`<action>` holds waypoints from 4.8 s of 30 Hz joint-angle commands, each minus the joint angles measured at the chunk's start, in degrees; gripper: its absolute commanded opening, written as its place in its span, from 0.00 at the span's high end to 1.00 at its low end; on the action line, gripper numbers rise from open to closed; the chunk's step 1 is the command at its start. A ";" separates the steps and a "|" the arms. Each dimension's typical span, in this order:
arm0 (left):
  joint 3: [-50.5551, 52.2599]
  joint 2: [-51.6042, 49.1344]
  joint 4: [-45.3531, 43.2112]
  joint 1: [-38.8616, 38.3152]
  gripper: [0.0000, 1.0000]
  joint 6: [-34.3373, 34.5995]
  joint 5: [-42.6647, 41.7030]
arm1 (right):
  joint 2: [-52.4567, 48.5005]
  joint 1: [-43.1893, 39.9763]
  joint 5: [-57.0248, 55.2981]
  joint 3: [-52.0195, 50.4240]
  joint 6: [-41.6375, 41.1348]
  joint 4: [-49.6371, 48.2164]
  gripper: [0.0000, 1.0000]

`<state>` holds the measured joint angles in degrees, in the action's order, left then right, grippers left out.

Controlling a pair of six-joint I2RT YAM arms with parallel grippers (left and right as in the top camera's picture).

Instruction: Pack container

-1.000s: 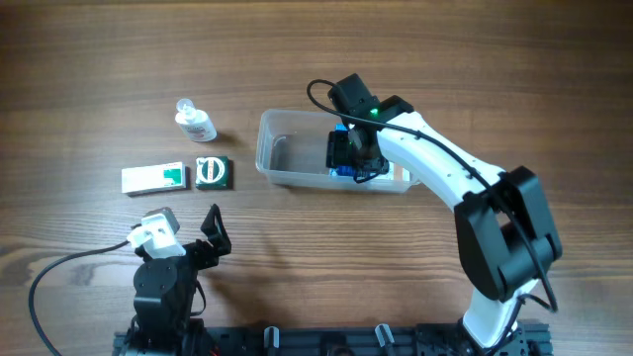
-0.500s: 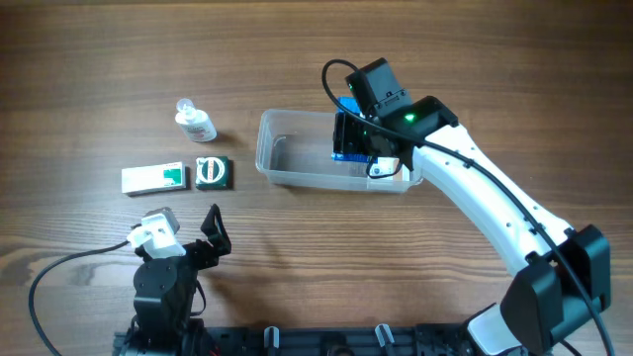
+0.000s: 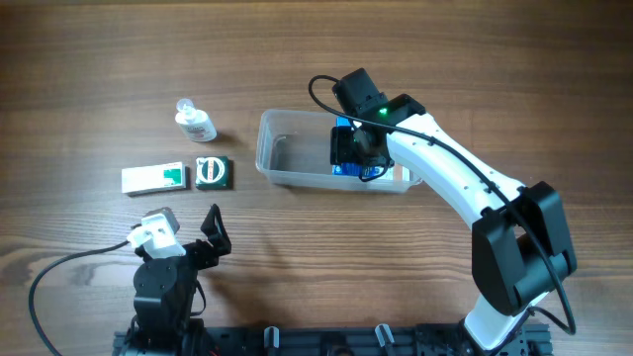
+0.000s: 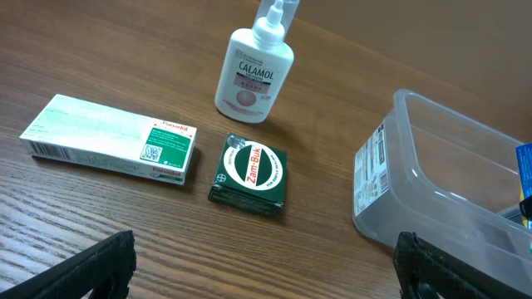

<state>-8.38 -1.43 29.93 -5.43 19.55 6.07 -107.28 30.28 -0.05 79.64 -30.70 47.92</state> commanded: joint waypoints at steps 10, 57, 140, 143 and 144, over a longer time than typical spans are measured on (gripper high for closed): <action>0.13 0.52 -0.17 0.46 0.00 -1.16 -0.46 | -1.16 0.15 4.39 0.26 1.18 0.92 0.28; 0.13 0.52 -0.17 0.46 0.00 -1.16 -0.46 | -7.02 4.42 11.74 1.99 5.29 -11.47 0.96; -64.67 -47.08 35.82 0.46 0.00 -1.79 5.31 | 33.88 -16.00 -18.56 6.60 -0.76 17.07 0.00; -68.54 -53.51 39.21 0.46 0.00 -1.75 1.53 | 32.96 -16.00 -18.27 6.60 -0.76 18.14 0.00; -68.70 -55.01 39.04 0.46 0.00 -1.75 -0.52 | 33.07 -16.00 -18.29 6.62 -0.76 17.90 0.00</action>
<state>-74.06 -50.96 68.03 -5.43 19.33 10.92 -74.17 14.41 -18.44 86.26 -30.85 65.82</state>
